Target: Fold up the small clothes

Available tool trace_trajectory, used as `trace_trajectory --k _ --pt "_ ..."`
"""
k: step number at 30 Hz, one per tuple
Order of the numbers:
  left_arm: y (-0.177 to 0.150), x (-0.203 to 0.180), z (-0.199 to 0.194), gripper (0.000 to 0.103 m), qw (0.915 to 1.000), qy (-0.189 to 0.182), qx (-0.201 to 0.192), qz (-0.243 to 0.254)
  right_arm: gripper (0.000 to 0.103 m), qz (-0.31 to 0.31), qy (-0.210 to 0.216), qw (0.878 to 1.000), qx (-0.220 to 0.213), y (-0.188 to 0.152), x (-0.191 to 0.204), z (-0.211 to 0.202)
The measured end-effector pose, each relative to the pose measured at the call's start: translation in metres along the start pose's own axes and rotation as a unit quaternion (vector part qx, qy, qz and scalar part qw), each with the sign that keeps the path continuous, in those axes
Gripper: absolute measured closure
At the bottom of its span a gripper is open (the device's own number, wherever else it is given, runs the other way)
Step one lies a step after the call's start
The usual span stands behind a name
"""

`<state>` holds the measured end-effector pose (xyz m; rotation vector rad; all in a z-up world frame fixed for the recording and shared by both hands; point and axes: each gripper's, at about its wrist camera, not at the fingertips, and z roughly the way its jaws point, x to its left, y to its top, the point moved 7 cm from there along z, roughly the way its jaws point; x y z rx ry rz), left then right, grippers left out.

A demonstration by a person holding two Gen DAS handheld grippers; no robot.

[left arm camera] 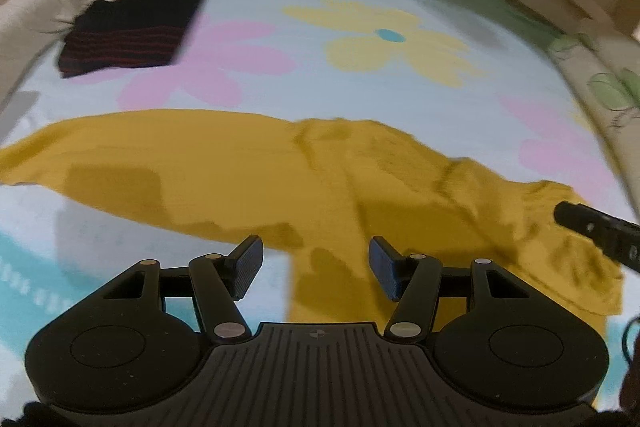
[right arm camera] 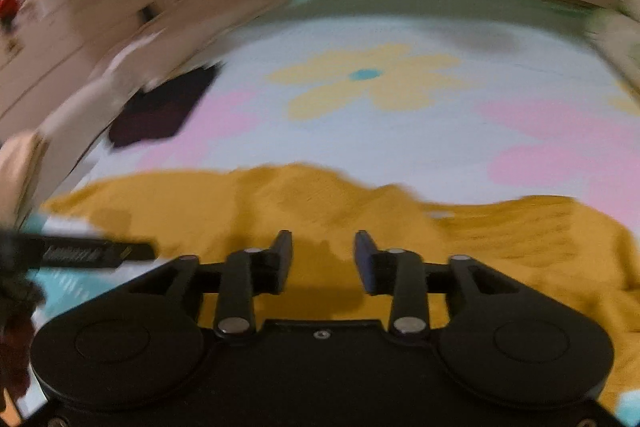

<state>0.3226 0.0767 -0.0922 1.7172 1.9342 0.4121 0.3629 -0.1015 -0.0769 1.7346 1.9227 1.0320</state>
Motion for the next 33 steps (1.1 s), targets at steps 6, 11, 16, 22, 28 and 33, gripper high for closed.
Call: trace_trajectory --k 6,11,16,22,28,33 --pt "0.009 -0.049 0.023 0.046 0.9978 -0.066 0.001 0.011 0.052 0.052 -0.068 0.996 -0.015 0.002 -0.080 -0.020" --pt "0.023 -0.087 0.054 0.046 0.9956 -0.085 0.001 0.040 0.048 0.084 -0.087 0.993 -0.015 -0.008 -0.115 -0.031" --pt "0.033 -0.110 0.094 0.046 0.9915 -0.121 0.021 0.043 0.048 0.086 -0.099 0.991 -0.013 -0.013 -0.137 -0.037" --pt "0.033 -0.122 0.126 0.045 0.9890 -0.123 0.058 0.059 0.048 0.098 -0.102 0.990 -0.023 -0.008 -0.156 -0.042" --pt "0.038 -0.135 0.131 0.089 0.9885 -0.117 0.040 0.087 0.048 0.115 -0.101 0.988 -0.033 -0.004 -0.165 -0.044" --pt "0.042 -0.140 0.108 0.098 0.9882 -0.137 0.000 0.069 0.048 0.143 -0.108 0.983 -0.039 -0.006 -0.182 -0.049"
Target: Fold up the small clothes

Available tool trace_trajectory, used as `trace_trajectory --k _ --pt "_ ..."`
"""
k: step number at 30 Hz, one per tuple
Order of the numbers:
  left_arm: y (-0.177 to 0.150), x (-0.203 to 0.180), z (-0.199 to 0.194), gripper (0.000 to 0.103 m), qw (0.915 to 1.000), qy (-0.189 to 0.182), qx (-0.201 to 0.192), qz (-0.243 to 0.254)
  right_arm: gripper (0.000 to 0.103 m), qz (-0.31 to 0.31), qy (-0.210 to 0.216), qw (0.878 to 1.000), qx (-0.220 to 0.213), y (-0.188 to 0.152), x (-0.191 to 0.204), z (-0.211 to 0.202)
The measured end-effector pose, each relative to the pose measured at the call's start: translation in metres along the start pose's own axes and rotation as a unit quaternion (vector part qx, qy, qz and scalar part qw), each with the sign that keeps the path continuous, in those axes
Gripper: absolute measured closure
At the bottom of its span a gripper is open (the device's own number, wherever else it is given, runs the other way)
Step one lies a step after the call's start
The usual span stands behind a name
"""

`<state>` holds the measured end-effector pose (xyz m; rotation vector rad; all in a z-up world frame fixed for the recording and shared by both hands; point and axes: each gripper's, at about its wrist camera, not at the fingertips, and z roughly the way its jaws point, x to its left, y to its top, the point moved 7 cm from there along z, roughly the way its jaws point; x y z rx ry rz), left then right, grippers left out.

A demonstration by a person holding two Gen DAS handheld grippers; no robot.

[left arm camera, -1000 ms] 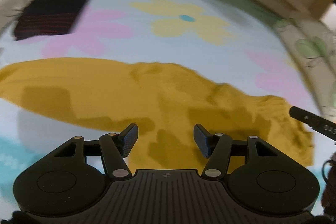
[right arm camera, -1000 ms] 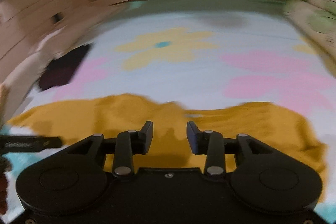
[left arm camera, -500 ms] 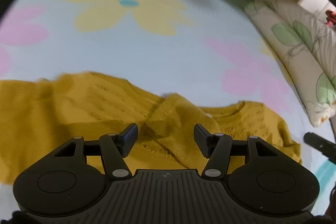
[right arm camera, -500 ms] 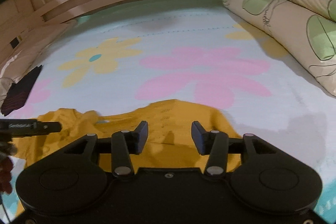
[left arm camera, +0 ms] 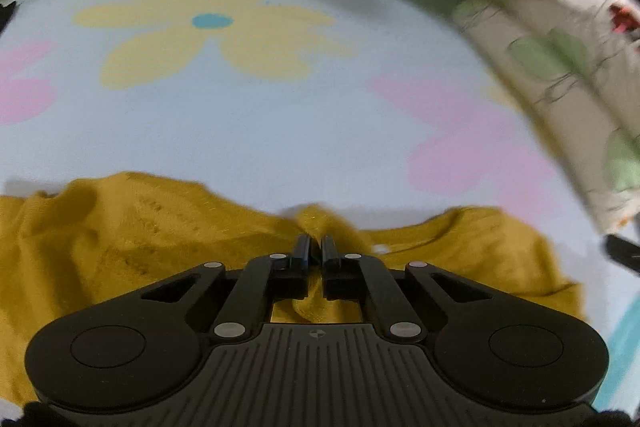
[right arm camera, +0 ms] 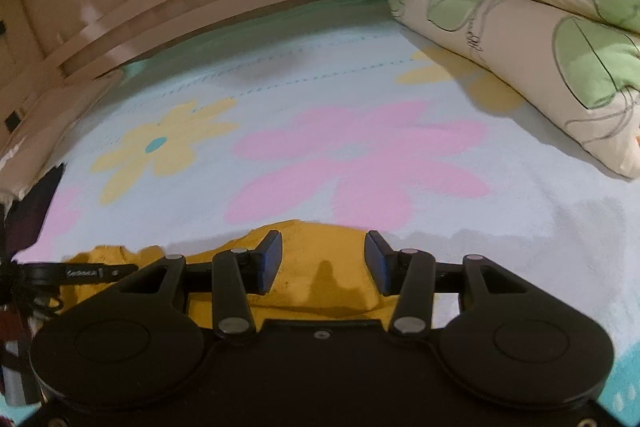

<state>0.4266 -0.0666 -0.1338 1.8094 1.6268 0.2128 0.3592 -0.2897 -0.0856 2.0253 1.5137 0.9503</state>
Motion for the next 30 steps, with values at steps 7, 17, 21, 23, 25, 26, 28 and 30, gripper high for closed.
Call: trace_trajectory --k 7,17,21,23,25,26,28,30 --pt "0.008 0.009 -0.063 0.098 0.9984 0.003 -0.056 -0.001 0.048 0.037 -0.013 0.999 -0.003 0.003 -0.025 -0.004" --pt "-0.020 0.066 -0.107 0.098 0.9950 0.068 -0.068 -0.030 0.048 0.057 -0.015 0.998 0.012 -0.001 -0.037 -0.001" --pt "-0.033 0.104 -0.109 0.102 0.9896 0.117 -0.058 -0.059 0.047 0.063 -0.014 0.998 0.021 -0.002 -0.043 0.002" --pt "-0.039 0.119 -0.106 0.102 0.9875 0.132 -0.051 -0.071 0.047 0.062 -0.011 0.998 0.027 -0.003 -0.042 0.004" --pt "-0.043 0.124 -0.102 0.102 0.9881 0.132 -0.038 -0.069 0.047 0.054 -0.012 0.998 0.032 -0.005 -0.040 0.007" --pt "-0.046 0.125 -0.100 0.102 0.9886 0.131 -0.033 -0.067 0.047 0.050 -0.011 0.998 0.035 -0.006 -0.038 0.009" --pt "-0.050 0.127 -0.095 0.102 0.9892 0.128 -0.025 -0.066 0.047 0.045 -0.006 0.998 0.044 -0.007 -0.032 0.015" --pt "-0.051 0.127 -0.092 0.102 0.9898 0.125 -0.024 -0.063 0.047 0.042 -0.001 0.998 0.050 -0.007 -0.026 0.023"
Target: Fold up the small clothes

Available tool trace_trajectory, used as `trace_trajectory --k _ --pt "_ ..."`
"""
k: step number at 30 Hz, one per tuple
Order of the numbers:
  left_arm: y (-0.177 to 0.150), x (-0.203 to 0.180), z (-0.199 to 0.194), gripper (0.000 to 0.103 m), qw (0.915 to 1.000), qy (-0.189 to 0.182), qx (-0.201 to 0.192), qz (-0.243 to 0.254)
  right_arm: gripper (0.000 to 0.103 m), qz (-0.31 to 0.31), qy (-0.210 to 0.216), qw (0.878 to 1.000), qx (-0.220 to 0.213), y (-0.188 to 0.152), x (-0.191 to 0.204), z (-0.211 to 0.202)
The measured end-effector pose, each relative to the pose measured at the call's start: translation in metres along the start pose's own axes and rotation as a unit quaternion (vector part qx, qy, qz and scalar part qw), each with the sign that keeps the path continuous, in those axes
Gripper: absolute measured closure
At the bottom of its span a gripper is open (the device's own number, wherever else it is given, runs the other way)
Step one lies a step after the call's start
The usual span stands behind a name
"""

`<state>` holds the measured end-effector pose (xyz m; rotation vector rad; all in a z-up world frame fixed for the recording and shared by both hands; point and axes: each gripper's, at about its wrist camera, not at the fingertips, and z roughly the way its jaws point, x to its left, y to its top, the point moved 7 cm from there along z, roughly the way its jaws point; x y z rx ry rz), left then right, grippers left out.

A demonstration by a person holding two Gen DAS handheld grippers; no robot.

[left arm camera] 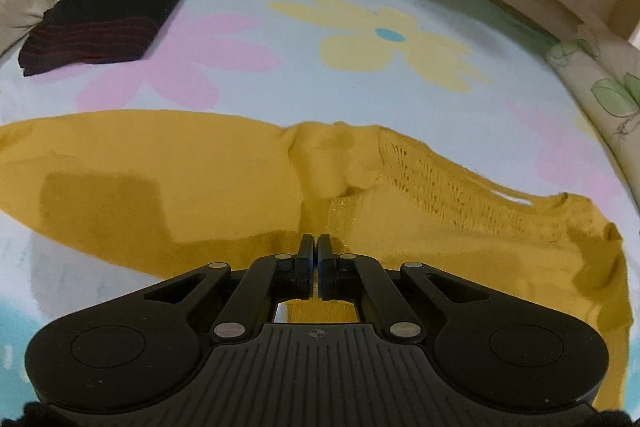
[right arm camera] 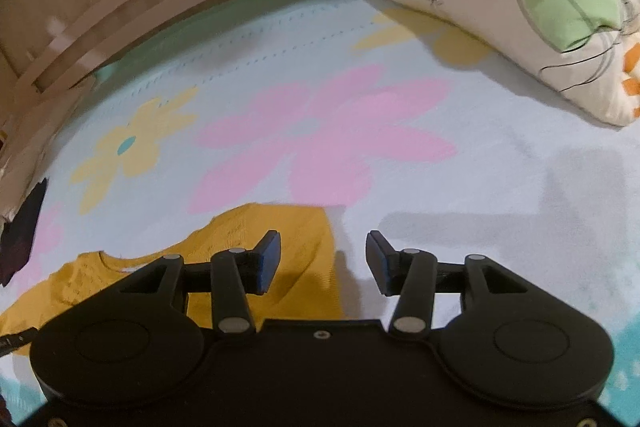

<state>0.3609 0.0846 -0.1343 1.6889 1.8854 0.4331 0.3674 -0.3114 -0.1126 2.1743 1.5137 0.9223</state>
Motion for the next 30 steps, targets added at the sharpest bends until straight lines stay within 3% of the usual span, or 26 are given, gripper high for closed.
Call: trace_trajectory --k 5,9,10,12,13,18,22,24,27,29,30 --pt "-0.001 0.000 -0.001 0.102 0.9999 -0.005 -0.010 0.009 0.047 -0.031 0.013 0.999 0.014 0.001 0.027 0.021" --pt "-0.006 -0.001 -0.002 0.102 0.9997 -0.008 -0.014 0.021 0.049 -0.061 -0.033 0.997 0.034 -0.005 0.037 0.041" --pt "-0.005 -0.002 -0.003 0.102 0.9995 -0.009 -0.017 0.027 0.055 -0.060 -0.033 0.997 0.044 -0.007 0.038 0.046" --pt "-0.005 -0.004 -0.005 0.102 0.9990 -0.008 -0.024 0.038 0.086 -0.061 -0.050 0.995 0.064 -0.012 0.034 0.055" --pt "-0.003 -0.005 -0.008 0.102 0.9986 -0.009 -0.031 0.043 0.094 -0.064 -0.061 0.994 0.064 -0.013 0.032 0.057" --pt "0.014 -0.020 -0.022 0.102 0.9923 -0.018 -0.091 0.082 0.095 0.012 -0.025 1.000 0.012 0.014 0.013 0.048" --pt "0.012 -0.020 -0.006 0.101 0.9945 0.003 -0.068 0.080 0.095 0.028 -0.046 0.999 -0.004 0.029 -0.002 0.054" --pt "0.005 -0.014 0.005 0.101 0.9969 0.006 -0.043 0.065 0.094 0.036 -0.046 0.998 0.008 0.030 -0.008 0.063" --pt "-0.004 0.001 0.014 0.101 0.9982 0.018 -0.017 0.055 0.077 0.045 -0.050 0.997 0.024 0.026 -0.018 0.073" --pt "-0.004 0.009 0.012 0.101 0.9990 0.007 -0.017 0.041 0.043 0.056 -0.048 0.997 0.013 0.025 -0.025 0.067" --pt "-0.001 0.011 0.010 0.101 0.9994 -0.004 -0.016 0.031 0.042 0.057 -0.047 0.997 0.004 0.026 -0.026 0.061"
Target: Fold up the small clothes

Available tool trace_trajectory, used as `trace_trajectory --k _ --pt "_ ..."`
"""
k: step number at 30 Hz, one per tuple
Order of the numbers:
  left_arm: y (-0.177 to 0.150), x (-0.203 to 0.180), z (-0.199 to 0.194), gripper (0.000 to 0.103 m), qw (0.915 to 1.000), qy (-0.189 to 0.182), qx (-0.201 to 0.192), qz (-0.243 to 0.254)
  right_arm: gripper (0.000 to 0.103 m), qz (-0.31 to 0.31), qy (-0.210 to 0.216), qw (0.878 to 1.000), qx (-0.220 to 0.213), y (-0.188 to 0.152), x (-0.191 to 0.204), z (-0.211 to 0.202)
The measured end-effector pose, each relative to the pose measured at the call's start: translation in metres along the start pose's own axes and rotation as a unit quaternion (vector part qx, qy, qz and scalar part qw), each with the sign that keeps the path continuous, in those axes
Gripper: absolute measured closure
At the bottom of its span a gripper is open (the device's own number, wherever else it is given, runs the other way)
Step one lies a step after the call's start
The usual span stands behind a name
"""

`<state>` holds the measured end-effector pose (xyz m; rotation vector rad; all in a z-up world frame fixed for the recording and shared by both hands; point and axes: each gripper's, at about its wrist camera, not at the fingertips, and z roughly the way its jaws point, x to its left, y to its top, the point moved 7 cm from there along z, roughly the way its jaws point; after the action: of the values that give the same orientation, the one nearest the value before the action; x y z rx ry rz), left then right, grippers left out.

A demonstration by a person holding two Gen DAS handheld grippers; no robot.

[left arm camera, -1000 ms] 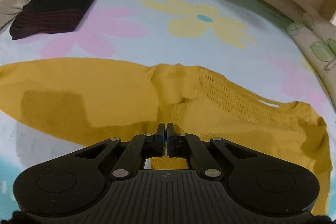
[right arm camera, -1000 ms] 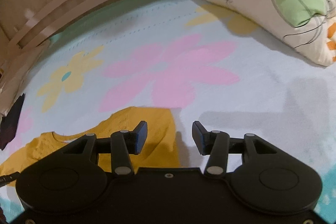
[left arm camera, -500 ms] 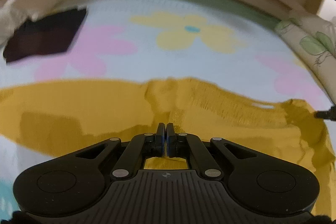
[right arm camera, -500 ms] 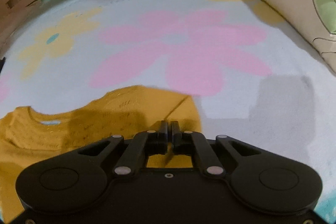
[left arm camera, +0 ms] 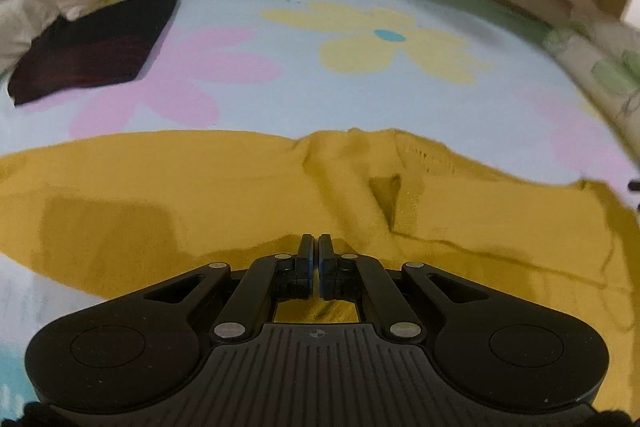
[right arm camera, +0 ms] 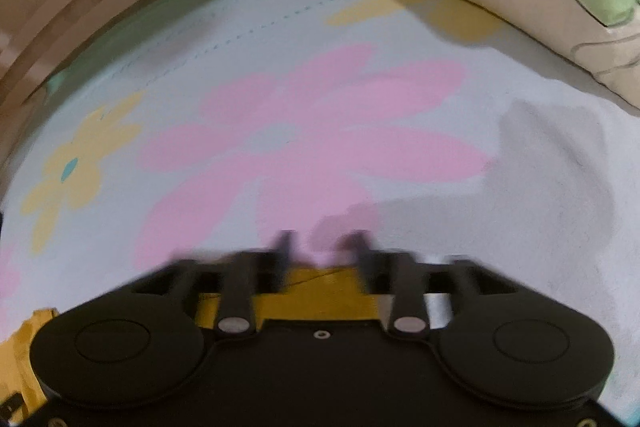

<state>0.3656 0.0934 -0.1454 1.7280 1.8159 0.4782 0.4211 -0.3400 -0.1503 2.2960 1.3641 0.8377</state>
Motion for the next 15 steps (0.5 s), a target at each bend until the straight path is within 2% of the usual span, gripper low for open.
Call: trace_trajectory --k 2,3,4,6,11,15 --pt "0.009 0.000 -0.002 0.098 0.9995 -0.022 -0.002 -0.022 0.042 -0.009 0.007 1.000 -0.009 -0.001 -0.003 -0.011" --pt "0.013 -0.002 -0.002 0.090 0.9990 -0.035 -0.002 -0.028 0.042 -0.018 0.010 1.000 -0.011 -0.002 -0.004 -0.017" --pt "0.018 -0.007 -0.002 0.073 0.9982 -0.051 -0.001 -0.032 0.042 -0.029 0.015 0.999 -0.013 -0.004 -0.003 -0.023" --pt "0.026 -0.019 0.000 0.057 0.9969 -0.074 -0.001 -0.029 0.042 -0.048 0.028 0.998 -0.014 -0.013 0.003 -0.035" --pt "0.032 -0.043 0.009 0.055 0.9954 -0.089 0.006 -0.034 0.042 -0.125 0.076 0.989 -0.004 -0.040 0.031 -0.058" --pt "0.032 -0.048 0.024 0.055 0.9929 -0.089 0.046 -0.065 0.042 -0.217 0.122 0.969 0.010 -0.080 0.077 -0.070"
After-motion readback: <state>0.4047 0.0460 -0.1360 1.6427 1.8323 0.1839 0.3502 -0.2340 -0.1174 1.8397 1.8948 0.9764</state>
